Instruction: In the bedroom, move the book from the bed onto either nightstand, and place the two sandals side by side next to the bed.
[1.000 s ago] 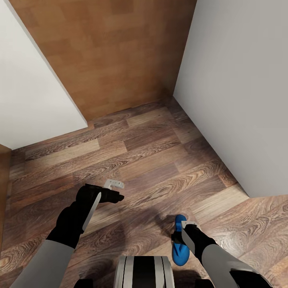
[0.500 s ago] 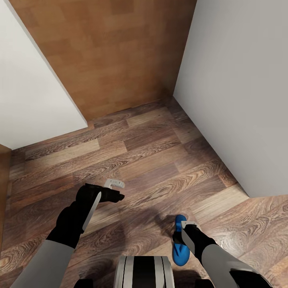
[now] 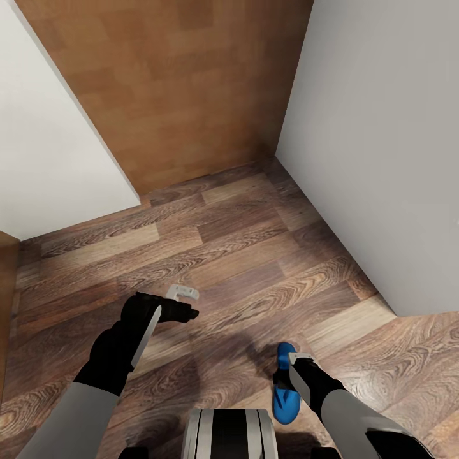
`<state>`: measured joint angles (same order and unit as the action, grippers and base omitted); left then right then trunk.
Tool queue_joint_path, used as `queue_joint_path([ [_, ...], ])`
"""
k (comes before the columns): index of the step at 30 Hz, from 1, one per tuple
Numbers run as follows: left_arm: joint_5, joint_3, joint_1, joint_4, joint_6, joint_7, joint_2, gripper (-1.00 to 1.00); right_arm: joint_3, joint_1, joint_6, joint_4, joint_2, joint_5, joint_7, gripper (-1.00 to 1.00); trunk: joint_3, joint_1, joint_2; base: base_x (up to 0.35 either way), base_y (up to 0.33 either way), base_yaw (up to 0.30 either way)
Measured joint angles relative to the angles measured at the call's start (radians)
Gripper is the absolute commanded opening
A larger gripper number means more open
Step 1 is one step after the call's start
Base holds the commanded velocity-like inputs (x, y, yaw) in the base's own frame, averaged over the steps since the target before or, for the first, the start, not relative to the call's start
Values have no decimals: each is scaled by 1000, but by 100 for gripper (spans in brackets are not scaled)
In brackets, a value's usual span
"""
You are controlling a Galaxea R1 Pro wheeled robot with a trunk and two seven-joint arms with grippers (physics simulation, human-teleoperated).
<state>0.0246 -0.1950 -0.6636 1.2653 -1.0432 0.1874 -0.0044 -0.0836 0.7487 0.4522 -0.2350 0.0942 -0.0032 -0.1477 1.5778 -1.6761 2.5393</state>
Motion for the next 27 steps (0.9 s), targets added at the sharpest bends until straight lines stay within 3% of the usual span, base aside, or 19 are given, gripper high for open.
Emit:
queue_joint_path([
  [27,0,-1,0,-2,0,-3,-2,100,1,0,-8,2,-2,2,0,-100,-104,12,-6,0,0,0],
])
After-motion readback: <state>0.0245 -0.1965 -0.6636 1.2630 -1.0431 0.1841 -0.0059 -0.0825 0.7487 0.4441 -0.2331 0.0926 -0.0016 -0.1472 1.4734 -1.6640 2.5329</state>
